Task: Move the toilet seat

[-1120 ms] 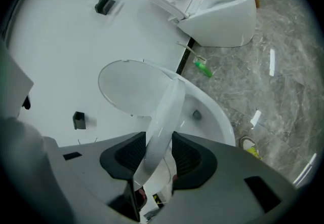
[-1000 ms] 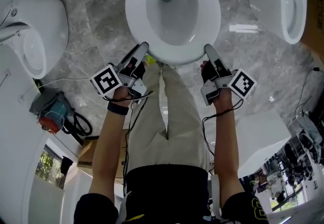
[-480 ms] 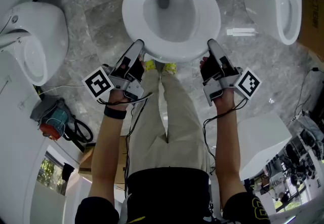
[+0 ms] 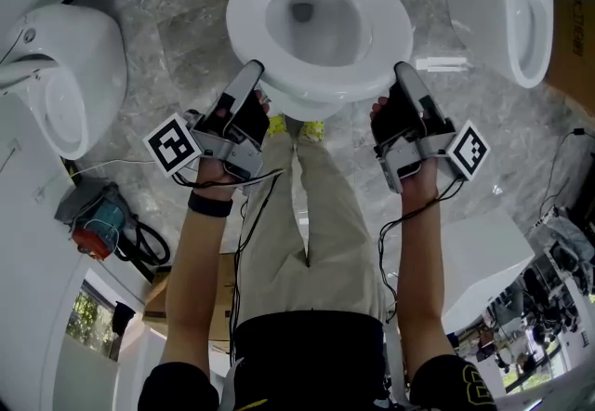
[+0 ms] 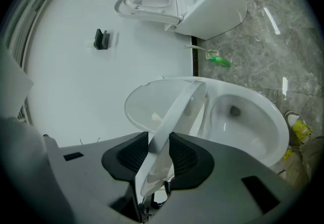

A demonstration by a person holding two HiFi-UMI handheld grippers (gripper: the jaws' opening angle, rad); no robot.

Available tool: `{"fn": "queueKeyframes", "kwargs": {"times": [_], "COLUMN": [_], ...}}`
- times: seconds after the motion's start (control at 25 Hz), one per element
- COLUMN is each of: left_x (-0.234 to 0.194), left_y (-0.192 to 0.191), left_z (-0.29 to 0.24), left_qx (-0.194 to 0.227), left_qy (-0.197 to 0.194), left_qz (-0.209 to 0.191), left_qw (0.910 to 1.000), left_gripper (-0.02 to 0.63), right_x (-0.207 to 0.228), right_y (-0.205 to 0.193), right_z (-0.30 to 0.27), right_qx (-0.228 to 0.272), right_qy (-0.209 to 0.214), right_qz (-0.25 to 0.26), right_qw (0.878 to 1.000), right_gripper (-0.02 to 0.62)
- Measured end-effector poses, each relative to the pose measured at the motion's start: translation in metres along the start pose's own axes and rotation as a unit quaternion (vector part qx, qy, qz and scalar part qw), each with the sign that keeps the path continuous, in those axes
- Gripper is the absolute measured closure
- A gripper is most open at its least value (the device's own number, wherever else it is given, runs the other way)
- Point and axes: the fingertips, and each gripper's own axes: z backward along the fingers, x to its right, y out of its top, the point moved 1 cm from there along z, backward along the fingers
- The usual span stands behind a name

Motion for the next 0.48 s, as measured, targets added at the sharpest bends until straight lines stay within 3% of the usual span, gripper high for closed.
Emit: {"fn": "queueKeyframes", "kwargs": {"times": [0.48], "left_x": [0.043], "left_y": [0.038], "left_z": [-0.04], "left_qx": [0.008], "left_qy": [-0.029], "left_qz": [0.047], "left_qw": [0.9985], "left_gripper": [0.437], "right_x": [-0.049], "right_y": [0.025], "right_z": [-0.045], "right_qx": [-0.002], "right_qy": [0.021], "right_qz": [-0.018], "right_qw": [1.0], "right_gripper": [0.428]}}
